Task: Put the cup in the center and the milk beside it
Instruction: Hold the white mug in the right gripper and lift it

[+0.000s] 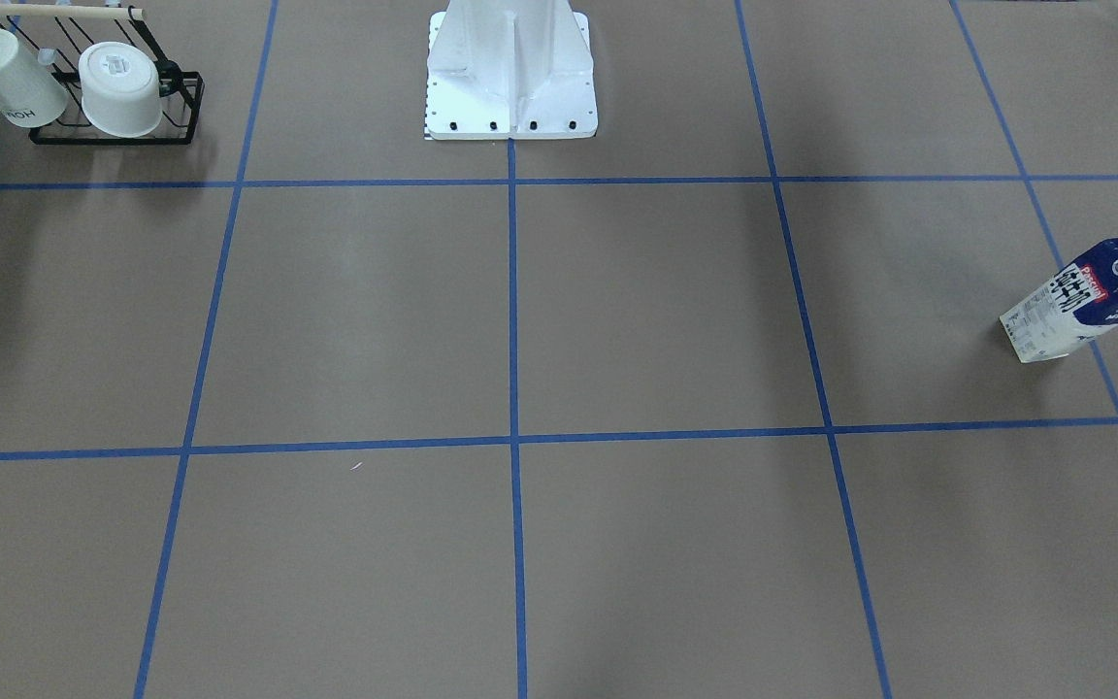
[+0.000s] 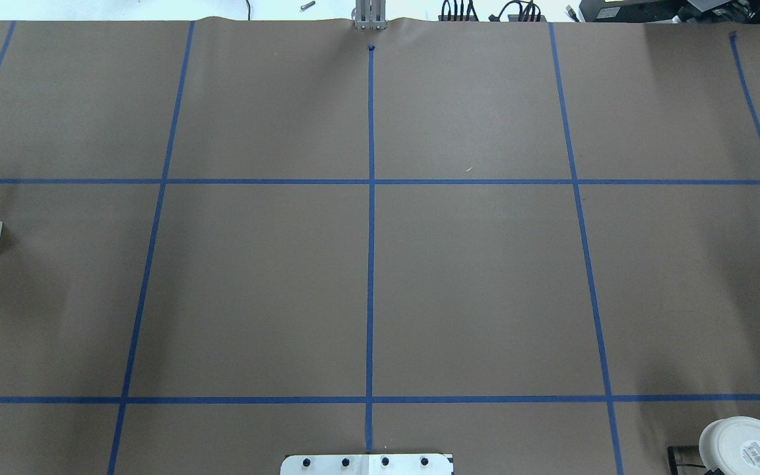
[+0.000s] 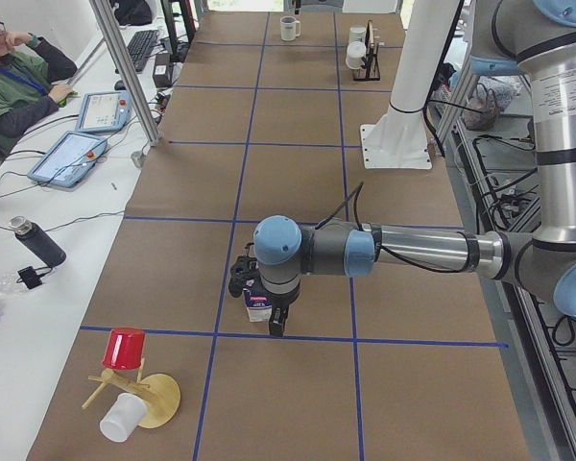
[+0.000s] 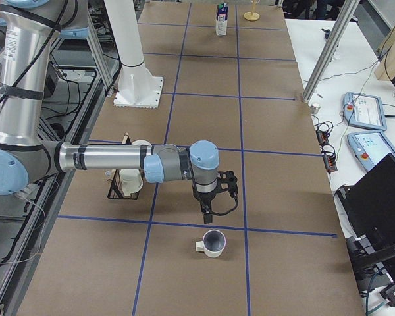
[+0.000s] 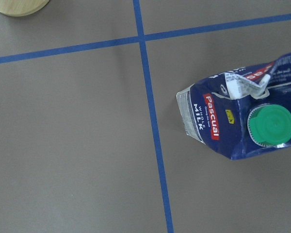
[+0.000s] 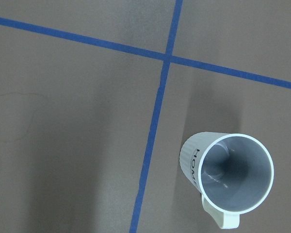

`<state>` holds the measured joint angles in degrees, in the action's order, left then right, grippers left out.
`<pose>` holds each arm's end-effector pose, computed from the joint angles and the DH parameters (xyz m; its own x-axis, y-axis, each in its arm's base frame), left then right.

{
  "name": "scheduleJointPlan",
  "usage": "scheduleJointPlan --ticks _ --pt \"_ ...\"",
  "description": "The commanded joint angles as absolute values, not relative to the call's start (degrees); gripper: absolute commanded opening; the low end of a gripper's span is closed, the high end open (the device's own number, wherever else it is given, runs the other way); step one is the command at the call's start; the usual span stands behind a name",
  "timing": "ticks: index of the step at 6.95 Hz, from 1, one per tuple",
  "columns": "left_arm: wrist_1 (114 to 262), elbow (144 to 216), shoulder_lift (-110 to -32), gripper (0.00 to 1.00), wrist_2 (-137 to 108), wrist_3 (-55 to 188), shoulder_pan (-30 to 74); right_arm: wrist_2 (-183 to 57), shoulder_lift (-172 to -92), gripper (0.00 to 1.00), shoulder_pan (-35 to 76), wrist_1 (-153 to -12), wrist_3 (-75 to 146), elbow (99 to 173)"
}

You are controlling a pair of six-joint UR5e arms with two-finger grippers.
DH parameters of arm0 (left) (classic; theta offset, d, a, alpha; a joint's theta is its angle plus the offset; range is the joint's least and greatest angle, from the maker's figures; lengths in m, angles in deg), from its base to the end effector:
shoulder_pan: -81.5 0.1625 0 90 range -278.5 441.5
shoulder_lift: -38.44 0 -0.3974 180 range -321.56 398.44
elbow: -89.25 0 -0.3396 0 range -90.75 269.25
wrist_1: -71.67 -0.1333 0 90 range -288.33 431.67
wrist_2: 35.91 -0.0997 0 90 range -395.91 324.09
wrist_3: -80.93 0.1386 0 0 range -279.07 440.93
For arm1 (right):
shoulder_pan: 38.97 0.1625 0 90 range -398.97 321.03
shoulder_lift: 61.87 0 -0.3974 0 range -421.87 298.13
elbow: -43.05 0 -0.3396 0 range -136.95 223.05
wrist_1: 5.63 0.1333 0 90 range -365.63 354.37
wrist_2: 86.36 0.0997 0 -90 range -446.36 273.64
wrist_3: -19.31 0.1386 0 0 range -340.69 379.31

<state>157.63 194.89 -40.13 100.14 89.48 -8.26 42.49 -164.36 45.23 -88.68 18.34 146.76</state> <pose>-0.0320 -0.3601 0.6230 0.6857 0.1537 -0.7115 -0.1073 0.9881 0.1100 0.0090 -0.3704 0.6359 0.7640 -0.1840 0.6184 0.1130 0.9818 0.1526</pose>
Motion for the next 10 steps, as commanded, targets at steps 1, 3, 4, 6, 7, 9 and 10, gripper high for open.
scheduleJointPlan --ticks 1,3,4,6,7,9,10 --pt "157.54 195.15 -40.13 0.99 100.14 89.45 -8.24 42.49 -164.36 1.00 45.23 -88.68 18.34 146.76" --pt "157.54 197.35 -40.04 0.99 100.05 89.45 -8.24 42.40 -164.18 1.00 45.23 -88.68 18.26 148.24" --pt "157.54 197.53 -41.00 0.99 99.71 89.37 -8.24 42.40 -164.27 1.00 45.14 -88.68 18.26 149.56" --pt "157.54 198.23 -43.90 0.99 99.79 88.84 -8.42 42.22 -162.96 1.00 44.88 -86.59 18.17 150.01" --pt "157.72 197.97 -46.00 0.99 99.96 88.84 -8.42 41.79 -162.69 1.00 44.88 -82.40 18.34 149.75" --pt "161.39 195.08 -50.06 0.99 99.88 89.01 -8.68 43.00 -160.14 1.00 44.88 -79.98 18.52 146.34" --pt "164.11 194.72 -49.89 0.99 99.88 89.10 -8.68 44.23 -160.66 1.00 44.97 -79.90 17.21 145.88"
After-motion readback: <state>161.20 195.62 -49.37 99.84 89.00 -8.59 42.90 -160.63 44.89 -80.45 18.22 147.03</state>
